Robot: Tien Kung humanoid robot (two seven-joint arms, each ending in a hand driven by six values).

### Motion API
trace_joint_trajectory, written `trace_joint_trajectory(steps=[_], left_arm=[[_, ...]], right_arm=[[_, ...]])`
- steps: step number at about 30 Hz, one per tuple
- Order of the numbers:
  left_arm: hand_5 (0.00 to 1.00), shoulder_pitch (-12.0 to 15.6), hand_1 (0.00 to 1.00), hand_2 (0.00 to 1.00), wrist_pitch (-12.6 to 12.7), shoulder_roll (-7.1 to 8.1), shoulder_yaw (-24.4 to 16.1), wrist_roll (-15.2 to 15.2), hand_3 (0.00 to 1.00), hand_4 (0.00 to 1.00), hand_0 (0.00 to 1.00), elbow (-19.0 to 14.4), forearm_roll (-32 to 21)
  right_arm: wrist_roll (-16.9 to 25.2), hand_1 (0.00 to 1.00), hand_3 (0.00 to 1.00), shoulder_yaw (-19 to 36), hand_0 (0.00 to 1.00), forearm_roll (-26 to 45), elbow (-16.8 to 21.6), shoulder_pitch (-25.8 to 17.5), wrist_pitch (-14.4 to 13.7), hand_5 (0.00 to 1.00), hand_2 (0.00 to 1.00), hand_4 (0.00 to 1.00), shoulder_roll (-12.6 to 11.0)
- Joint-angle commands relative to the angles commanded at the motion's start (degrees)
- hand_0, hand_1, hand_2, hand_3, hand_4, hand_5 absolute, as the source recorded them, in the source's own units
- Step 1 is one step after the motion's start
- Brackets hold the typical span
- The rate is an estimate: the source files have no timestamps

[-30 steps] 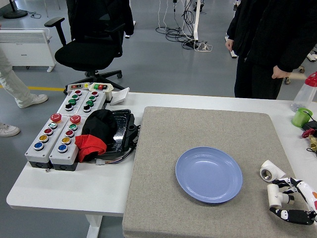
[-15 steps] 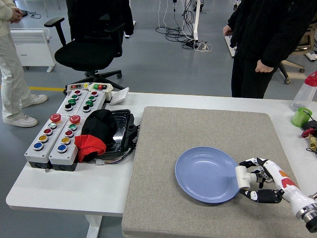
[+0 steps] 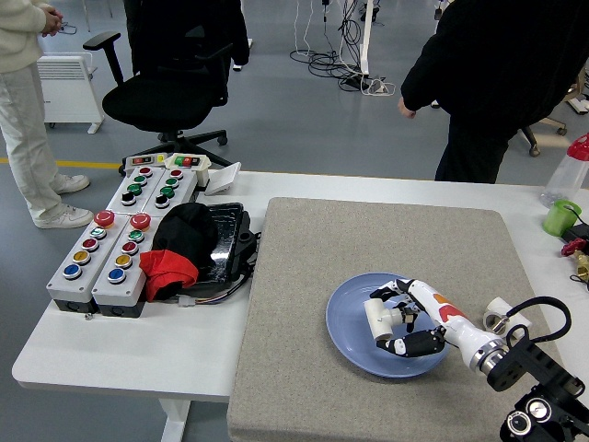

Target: Pick pipe place plate twice

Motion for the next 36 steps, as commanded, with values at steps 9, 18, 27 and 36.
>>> trace_joint_trajectory(steps=[9, 18, 27, 36], left_arm=[[0.998, 0.09, 0.624, 0.633, 0.21, 0.06, 0.48, 0.0, 0.571, 0.41, 0.656, -0.04, -0.86], [0.998, -0.01, 0.624, 0.634, 0.2, 0.07, 0.29, 0.06, 0.571, 0.41, 0.656, -0.03, -0.68], [0.998, 0.09, 0.624, 0.632, 0.18, 0.02, 0.26, 0.13, 0.571, 0.41, 0.656, -0.04, -0.65], [0.998, 0.12, 0.624, 0.632, 0.18, 0.13, 0.19, -0.01, 0.571, 0.411, 0.656, 0.04, -0.5]], right_arm=[[-1.19, 0.911, 0.955, -2.66, 0.944, -1.77, -4.12, 3.29, 0.81, 0.363, 0.992, 0.836, 3.09], [-1.32, 0.946, 0.998, -2.31, 0.998, 0.37, -4.33, 3.72, 2.18, 0.382, 0.998, 0.868, 3.62], [0.08, 0.932, 0.994, 5.92, 0.998, -1.78, -2.6, 1.22, -1.4, 0.379, 0.998, 0.865, 1.2], [-3.41, 0.912, 0.967, 15.51, 0.985, -6.54, -5.65, -3.29, -1.62, 0.353, 0.976, 0.838, -2.51]])
